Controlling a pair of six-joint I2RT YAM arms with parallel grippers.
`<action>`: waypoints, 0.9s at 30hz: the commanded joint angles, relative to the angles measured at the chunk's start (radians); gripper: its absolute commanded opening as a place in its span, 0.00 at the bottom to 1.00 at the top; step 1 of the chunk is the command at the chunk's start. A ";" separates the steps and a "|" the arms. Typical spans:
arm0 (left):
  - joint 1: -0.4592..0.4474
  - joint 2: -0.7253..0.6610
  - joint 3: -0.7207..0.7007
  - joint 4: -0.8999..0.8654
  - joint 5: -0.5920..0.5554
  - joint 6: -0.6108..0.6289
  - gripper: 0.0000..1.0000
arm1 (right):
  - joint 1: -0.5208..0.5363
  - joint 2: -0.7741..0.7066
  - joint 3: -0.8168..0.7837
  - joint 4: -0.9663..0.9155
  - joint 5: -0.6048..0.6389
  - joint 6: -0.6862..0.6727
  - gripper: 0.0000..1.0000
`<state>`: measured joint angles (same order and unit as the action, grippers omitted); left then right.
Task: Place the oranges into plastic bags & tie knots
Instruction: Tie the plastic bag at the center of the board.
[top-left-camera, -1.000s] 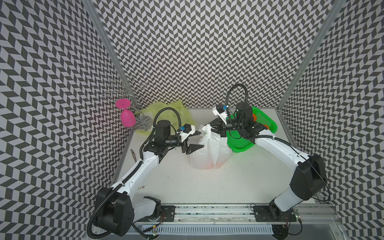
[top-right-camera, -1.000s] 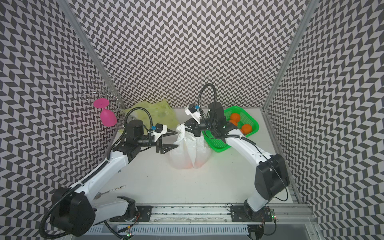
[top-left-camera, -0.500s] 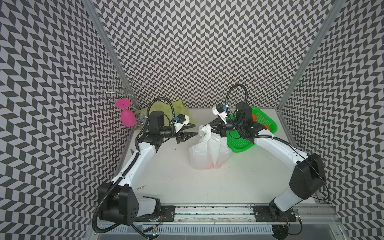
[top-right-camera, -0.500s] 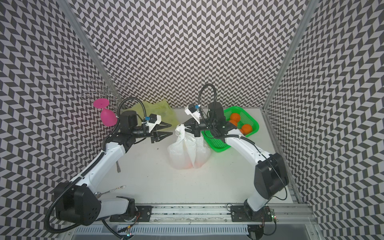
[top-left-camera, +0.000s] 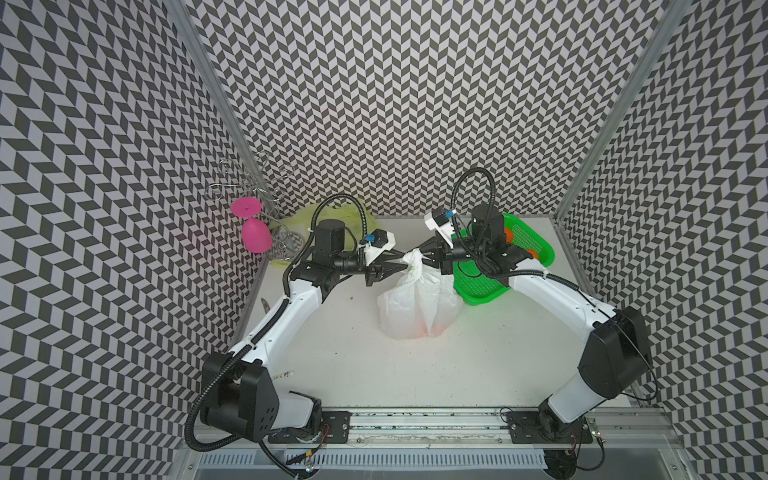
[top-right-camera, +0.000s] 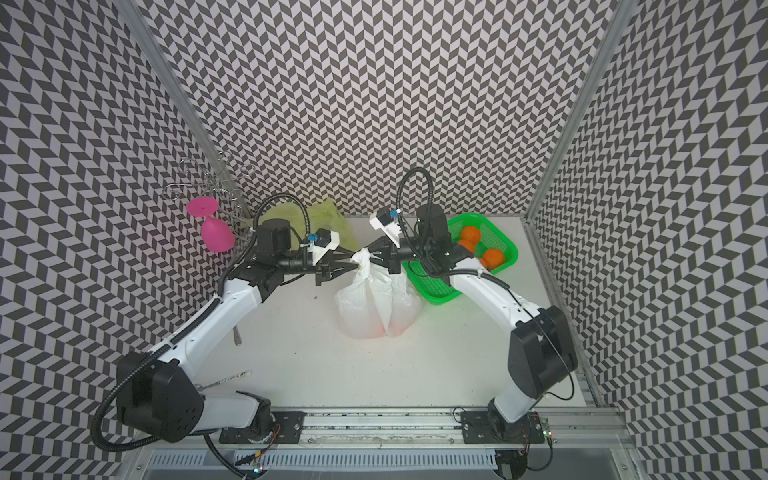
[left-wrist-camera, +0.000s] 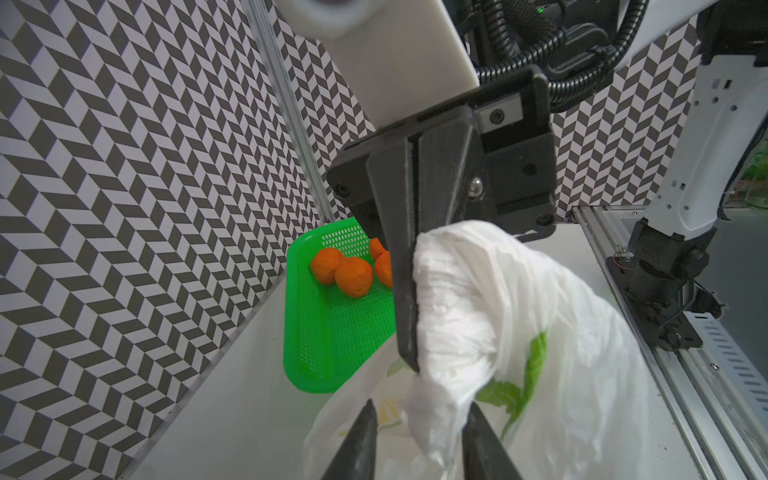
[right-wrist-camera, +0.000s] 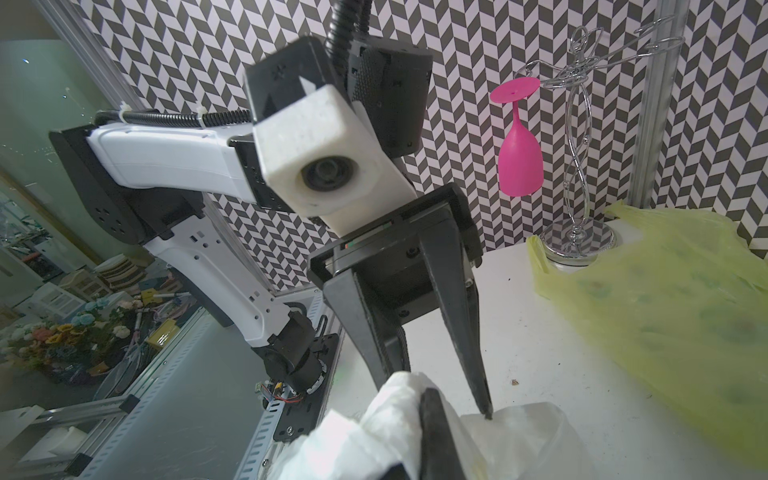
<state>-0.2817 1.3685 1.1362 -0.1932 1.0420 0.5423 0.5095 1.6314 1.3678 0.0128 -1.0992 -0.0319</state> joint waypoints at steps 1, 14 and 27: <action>-0.003 0.002 0.034 0.010 0.020 0.006 0.29 | 0.006 0.009 0.014 0.058 -0.017 -0.002 0.00; -0.006 -0.017 0.020 0.004 0.047 0.002 0.00 | 0.005 0.006 0.028 0.019 0.046 -0.033 0.00; -0.006 -0.123 -0.122 0.154 -0.205 -0.257 0.00 | -0.034 -0.233 0.056 -0.362 0.337 -0.343 0.61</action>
<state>-0.2821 1.2640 1.0275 -0.0769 0.8917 0.3496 0.4732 1.4914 1.3991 -0.2573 -0.8337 -0.2558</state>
